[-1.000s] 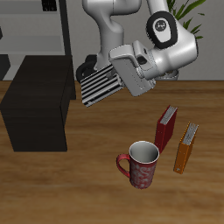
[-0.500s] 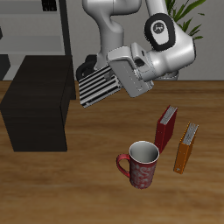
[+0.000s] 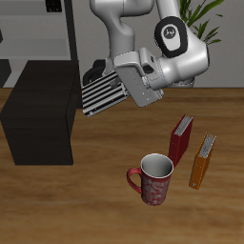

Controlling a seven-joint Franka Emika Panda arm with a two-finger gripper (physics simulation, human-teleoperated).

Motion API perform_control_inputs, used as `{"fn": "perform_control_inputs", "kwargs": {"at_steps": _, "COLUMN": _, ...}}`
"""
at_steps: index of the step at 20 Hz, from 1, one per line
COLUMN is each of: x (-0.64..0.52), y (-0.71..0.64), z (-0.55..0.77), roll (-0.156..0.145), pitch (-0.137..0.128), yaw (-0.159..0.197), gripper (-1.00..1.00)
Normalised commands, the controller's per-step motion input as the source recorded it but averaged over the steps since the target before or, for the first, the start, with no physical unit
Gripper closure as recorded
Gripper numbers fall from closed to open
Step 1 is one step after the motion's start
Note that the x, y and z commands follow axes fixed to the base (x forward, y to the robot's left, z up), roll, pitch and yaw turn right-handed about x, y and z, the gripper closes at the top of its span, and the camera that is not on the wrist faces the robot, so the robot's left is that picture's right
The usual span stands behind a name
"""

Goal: Place the striped book in the top region of the shelf

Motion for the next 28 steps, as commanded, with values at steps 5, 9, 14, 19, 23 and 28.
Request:
{"fn": "perform_control_inputs", "kwargs": {"at_steps": 5, "x": 0.07, "y": -0.17, "z": -0.05, "roll": -0.018, "pitch": 0.013, "yaw": -0.006, "gripper": 1.00}}
{"fn": "perform_control_inputs", "kwargs": {"at_steps": 9, "x": 0.05, "y": -0.17, "z": -0.06, "roll": -0.022, "pitch": 0.020, "yaw": -0.007, "gripper": 1.00}}
{"fn": "perform_control_inputs", "kwargs": {"at_steps": 14, "x": 0.04, "y": -0.12, "z": -0.10, "roll": -0.018, "pitch": 0.014, "yaw": 0.007, "gripper": 1.00}}
{"fn": "perform_control_inputs", "kwargs": {"at_steps": 19, "x": 0.05, "y": -0.14, "z": -0.10, "roll": -0.024, "pitch": 0.027, "yaw": -0.006, "gripper": 1.00}}
{"fn": "perform_control_inputs", "kwargs": {"at_steps": 23, "x": 0.09, "y": -0.11, "z": -0.07, "roll": -0.022, "pitch": 0.008, "yaw": -0.005, "gripper": 1.00}}
{"fn": "perform_control_inputs", "kwargs": {"at_steps": 28, "x": 0.08, "y": -0.08, "z": -0.11, "roll": -0.010, "pitch": 0.027, "yaw": -0.003, "gripper": 1.00}}
